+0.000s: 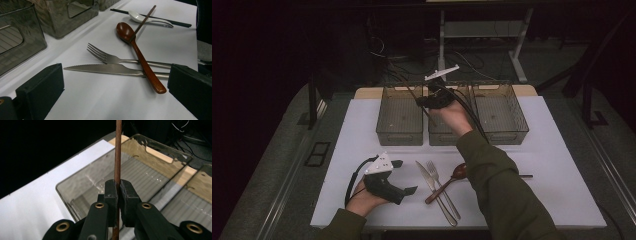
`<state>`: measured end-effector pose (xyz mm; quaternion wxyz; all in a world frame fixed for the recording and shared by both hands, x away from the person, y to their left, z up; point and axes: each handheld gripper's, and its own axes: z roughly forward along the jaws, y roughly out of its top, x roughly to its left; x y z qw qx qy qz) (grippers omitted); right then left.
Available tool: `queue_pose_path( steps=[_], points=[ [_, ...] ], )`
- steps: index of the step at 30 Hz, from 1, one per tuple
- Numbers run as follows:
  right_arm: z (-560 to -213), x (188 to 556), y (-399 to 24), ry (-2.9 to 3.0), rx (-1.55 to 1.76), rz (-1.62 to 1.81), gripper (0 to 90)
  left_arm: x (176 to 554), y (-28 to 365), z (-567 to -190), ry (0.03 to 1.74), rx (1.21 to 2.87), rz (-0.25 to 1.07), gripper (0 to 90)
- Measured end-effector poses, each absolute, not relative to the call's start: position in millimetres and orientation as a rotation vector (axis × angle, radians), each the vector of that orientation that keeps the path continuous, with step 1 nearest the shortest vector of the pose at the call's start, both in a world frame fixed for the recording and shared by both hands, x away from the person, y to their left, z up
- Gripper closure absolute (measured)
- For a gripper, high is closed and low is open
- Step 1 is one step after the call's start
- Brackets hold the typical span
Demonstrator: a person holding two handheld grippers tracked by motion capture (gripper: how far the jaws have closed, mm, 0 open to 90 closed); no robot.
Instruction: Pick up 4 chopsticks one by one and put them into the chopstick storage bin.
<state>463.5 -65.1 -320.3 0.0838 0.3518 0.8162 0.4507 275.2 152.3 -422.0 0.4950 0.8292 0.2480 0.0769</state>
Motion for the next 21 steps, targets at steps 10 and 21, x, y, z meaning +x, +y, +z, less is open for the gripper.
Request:
queue_pose_path(
  steps=[10, 21],
  points=[
    [-327.5, 471.5, -44.8, 2.395, 1.072, 1.379, 83.8, 275.1, 153.3, -421.6, 0.600, 2.004, 0.190, 0.0],
    [-345.2, 478.5, -26.6, 2.382, 1.078, 1.404, 83.8, 275.9, 154.7, -421.2, 0.585, 2.017, 0.193, 0.0]
  ],
)
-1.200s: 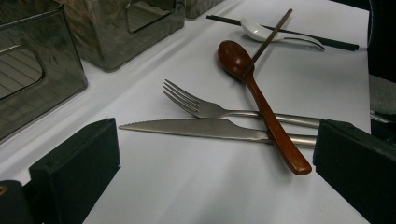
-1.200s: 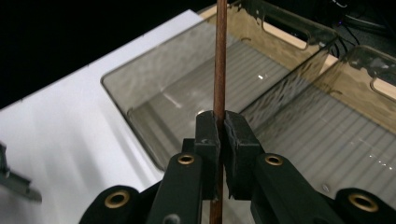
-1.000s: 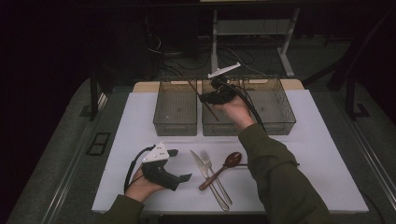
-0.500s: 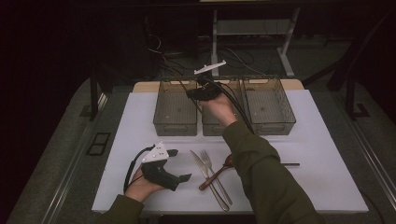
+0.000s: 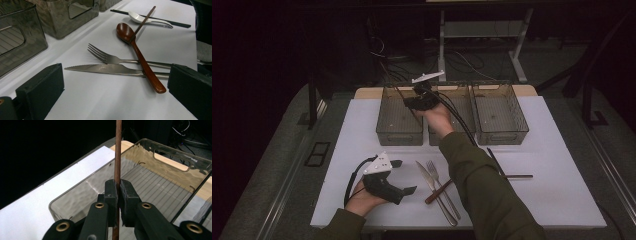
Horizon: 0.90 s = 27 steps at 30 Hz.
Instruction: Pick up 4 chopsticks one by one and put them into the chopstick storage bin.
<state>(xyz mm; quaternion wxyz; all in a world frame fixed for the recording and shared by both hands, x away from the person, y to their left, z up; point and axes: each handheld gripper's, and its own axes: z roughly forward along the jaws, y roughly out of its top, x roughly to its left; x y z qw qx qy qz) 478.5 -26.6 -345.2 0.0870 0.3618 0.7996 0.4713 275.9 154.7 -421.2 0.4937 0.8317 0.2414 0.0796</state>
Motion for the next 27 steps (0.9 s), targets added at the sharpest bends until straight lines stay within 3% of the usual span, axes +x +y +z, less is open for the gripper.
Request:
queue_pose_path(
  steps=[18, 20, 27],
  points=[
    [-377.1, 479.8, -15.8, 2.461, 1.114, 1.304, 83.0, 275.4, 154.2, -421.5, 0.586, 2.018, 0.185, 0.0],
    [-379.0, 479.9, -17.2, 2.468, 1.129, 1.286, 76.5, 275.4, 153.9, -421.8, 0.588, 2.017, 0.185, 0.0],
    [-375.6, 476.4, -27.6, 2.466, 1.115, 1.300, 65.9, 275.8, 153.4, -422.2, 0.581, 2.027, 0.186, 0.0]
  ],
)
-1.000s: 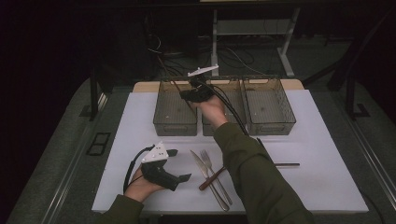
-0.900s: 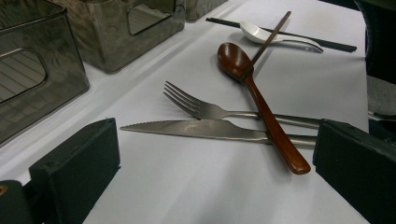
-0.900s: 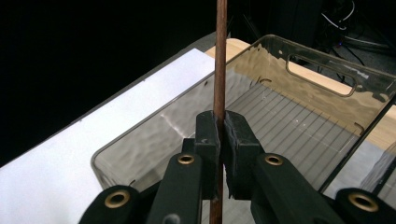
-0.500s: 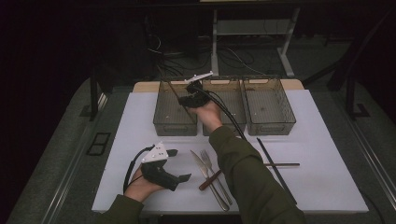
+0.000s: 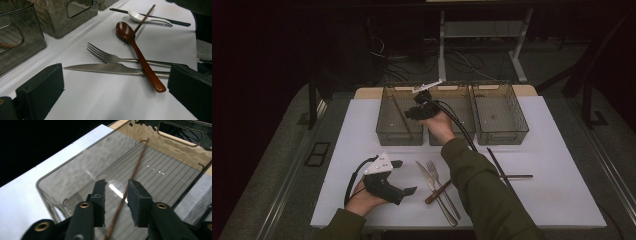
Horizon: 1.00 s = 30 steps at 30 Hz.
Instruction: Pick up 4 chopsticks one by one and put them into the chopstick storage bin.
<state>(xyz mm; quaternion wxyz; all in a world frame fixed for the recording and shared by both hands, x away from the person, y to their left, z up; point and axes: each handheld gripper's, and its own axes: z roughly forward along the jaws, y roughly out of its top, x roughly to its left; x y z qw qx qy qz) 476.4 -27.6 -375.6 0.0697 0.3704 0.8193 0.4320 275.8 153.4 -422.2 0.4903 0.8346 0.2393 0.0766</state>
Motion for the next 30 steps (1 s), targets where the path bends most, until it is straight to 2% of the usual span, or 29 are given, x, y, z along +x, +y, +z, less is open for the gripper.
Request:
queue_pose_path(
  steps=[11, 30],
  points=[
    [-358.7, 459.8, -60.5, 2.530, 1.016, 1.362, 47.9, 275.6, 151.8, -423.8, 0.593, 2.038, 0.193, 0.0],
    [-339.9, 424.8, -134.4, 2.535, 0.916, 1.412, 36.8, 276.2, 150.8, -426.7, 0.601, 2.065, 0.195, 0.0]
  ],
)
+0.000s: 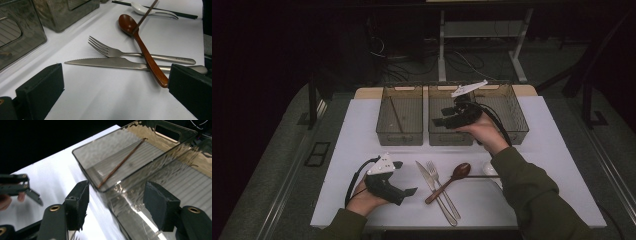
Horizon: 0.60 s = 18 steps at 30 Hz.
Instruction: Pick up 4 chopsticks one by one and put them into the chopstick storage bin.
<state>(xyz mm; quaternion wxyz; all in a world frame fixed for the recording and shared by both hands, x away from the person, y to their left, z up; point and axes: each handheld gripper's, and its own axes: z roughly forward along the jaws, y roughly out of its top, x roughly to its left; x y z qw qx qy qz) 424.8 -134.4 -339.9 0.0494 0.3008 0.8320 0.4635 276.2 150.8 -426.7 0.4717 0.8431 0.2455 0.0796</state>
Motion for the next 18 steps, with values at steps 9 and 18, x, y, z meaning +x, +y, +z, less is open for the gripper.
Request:
queue_pose_path(
  steps=[9, 18],
  points=[
    [-334.2, 410.2, -168.6, 2.535, 0.879, 1.418, 31.7, 276.3, 150.9, -427.0, 0.596, 2.077, 0.196, 0.0],
    [-336.1, 394.2, -202.1, 2.487, 0.881, 1.428, 28.4, 276.2, 150.9, -427.1, 0.599, 2.072, 0.194, 0.0]
  ],
)
